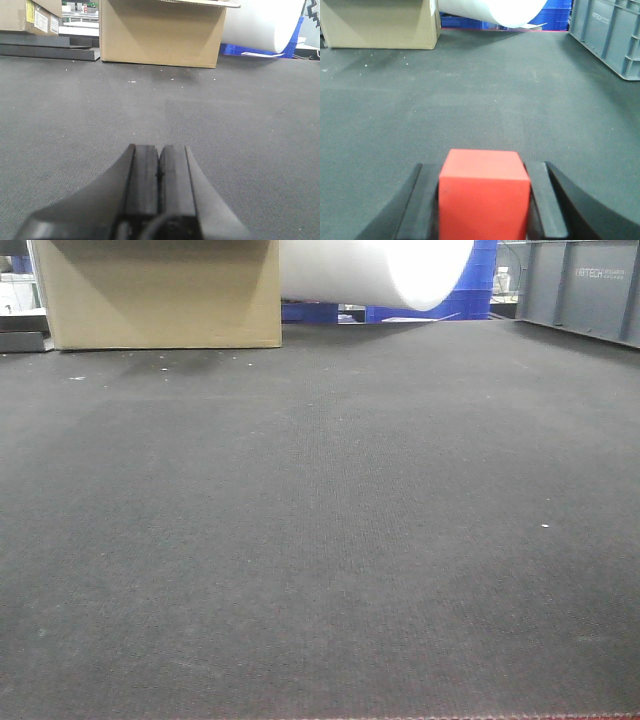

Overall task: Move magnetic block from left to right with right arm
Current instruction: 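Drive the base up to the second dark table, cube held, then lower the right gripper with the red cube onto the table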

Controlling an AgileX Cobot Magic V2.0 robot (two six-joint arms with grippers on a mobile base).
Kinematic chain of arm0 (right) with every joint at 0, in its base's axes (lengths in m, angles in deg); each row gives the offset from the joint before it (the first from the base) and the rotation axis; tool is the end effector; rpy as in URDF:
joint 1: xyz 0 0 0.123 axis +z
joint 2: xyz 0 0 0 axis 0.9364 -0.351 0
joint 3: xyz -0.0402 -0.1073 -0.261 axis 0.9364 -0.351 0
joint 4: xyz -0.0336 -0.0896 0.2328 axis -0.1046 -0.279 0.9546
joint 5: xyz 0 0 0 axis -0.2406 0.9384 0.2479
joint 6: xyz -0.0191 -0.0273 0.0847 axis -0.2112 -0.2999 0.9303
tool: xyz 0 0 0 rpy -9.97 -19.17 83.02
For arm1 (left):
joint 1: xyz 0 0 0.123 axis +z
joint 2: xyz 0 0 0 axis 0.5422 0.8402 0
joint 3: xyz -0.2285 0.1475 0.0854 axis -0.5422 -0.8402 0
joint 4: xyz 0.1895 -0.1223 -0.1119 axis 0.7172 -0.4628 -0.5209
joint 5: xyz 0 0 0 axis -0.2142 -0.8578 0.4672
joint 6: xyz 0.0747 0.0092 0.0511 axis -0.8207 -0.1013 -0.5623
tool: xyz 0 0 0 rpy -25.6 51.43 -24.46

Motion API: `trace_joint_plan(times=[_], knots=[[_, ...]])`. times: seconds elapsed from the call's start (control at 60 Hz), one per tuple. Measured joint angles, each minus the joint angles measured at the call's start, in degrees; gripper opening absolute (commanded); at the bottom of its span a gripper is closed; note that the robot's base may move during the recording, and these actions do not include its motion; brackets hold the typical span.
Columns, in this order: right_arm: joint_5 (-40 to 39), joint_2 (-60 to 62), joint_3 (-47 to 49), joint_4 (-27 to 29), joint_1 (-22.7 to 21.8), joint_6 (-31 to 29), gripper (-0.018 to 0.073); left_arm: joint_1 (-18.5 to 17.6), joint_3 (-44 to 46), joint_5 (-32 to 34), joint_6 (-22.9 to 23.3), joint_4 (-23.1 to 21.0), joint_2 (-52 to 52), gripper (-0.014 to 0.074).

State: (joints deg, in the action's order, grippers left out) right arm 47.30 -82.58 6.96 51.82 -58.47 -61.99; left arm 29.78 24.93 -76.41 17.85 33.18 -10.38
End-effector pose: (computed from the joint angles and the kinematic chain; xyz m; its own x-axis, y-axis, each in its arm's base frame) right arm 0.0184 -0.0012 0.3389 -0.1640 0.0323 -0.9859 -0.1304 0.9900 0.0542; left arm 0.0566 -0.0030 0.2019 0.0516 -0.0458 -0.9976 0.0555 0.9975 -0.0429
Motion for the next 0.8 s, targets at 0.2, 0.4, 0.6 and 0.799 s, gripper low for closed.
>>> trace_joint_plan(times=[0.2,0.4,0.6,0.799], knots=[[-0.99,-15.14,8.01,9.19,2.26,-7.90,0.0249,0.00,0.00,0.00,0.00,0.00,0.00,-0.0116],[-1.57,-32.56,14.61,17.22,9.38,-16.80,0.0249,0.00,0.00,0.00,0.00,0.00,0.00,-0.0116],[-1.92,-48.73,20.98,17.96,16.01,-18.88,0.0249,0.00,0.00,0.00,0.00,0.00,0.00,-0.0116],[-2.13,-64.72,27.83,18.13,21.49,-21.27,0.0249,0.00,0.00,0.00,0.00,0.00,0.00,-0.0116]])
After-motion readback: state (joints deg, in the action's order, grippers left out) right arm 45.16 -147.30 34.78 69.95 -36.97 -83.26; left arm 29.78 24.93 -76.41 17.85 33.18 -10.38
